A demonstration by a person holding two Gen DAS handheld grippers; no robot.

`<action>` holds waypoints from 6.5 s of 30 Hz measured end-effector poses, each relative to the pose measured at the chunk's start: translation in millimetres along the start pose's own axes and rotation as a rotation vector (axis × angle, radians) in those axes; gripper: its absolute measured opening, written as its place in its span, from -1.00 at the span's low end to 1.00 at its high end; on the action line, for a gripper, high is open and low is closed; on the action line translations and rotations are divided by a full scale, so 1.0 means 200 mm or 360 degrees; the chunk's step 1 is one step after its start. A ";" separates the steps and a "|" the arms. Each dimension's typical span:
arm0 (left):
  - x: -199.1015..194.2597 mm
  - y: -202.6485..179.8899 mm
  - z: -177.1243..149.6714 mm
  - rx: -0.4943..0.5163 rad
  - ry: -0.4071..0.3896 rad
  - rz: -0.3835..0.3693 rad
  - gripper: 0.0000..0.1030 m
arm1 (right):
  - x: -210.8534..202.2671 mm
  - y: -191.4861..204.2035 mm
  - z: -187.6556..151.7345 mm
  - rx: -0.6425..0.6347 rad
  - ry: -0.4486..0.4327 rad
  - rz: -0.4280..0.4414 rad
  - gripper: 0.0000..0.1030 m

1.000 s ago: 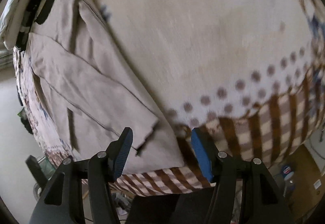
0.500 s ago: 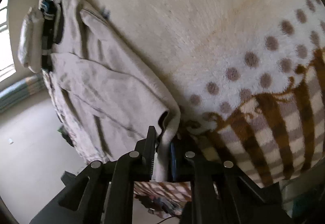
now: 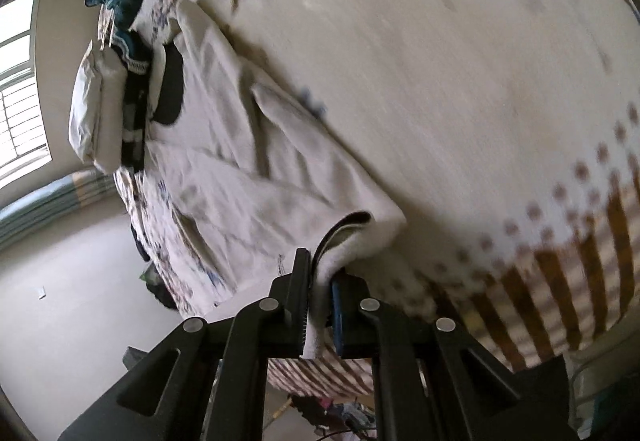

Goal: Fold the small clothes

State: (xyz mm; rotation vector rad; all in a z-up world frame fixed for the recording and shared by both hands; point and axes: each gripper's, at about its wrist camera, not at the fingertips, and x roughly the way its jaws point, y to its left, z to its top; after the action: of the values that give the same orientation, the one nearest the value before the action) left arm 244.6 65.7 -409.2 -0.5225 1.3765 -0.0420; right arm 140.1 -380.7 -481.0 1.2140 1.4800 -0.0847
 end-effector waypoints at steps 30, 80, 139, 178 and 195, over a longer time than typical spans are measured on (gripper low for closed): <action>0.29 -0.03 0.64 0.0342 0.0048 0.0033 -0.60 | 0.07 0.60 0.57 -0.0568 -0.0193 -0.0386 -0.02; 0.43 -0.19 0.56 0.0580 0.0167 -0.0161 -0.60 | 0.26 0.77 0.53 -0.0901 -0.0284 -0.0729 -0.93; 0.33 -0.06 0.83 0.0241 -0.0022 -0.0061 -0.32 | 0.24 0.70 0.71 -0.0636 -0.0197 -0.0371 -0.14; 0.74 -0.63 1.27 0.0885 0.0050 -0.0071 -0.89 | 0.58 1.22 1.28 -0.0860 -0.0135 -0.0501 -0.75; -0.26 -0.44 0.70 0.0865 -0.0379 -0.0249 -0.90 | -0.05 1.18 0.48 -0.1160 -0.0452 -0.0335 -0.82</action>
State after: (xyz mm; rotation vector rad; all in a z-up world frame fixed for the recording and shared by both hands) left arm 389.8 50.2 -314.9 -0.1681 1.0308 -0.4544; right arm 368.8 -339.3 -376.5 0.4356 1.2186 0.1294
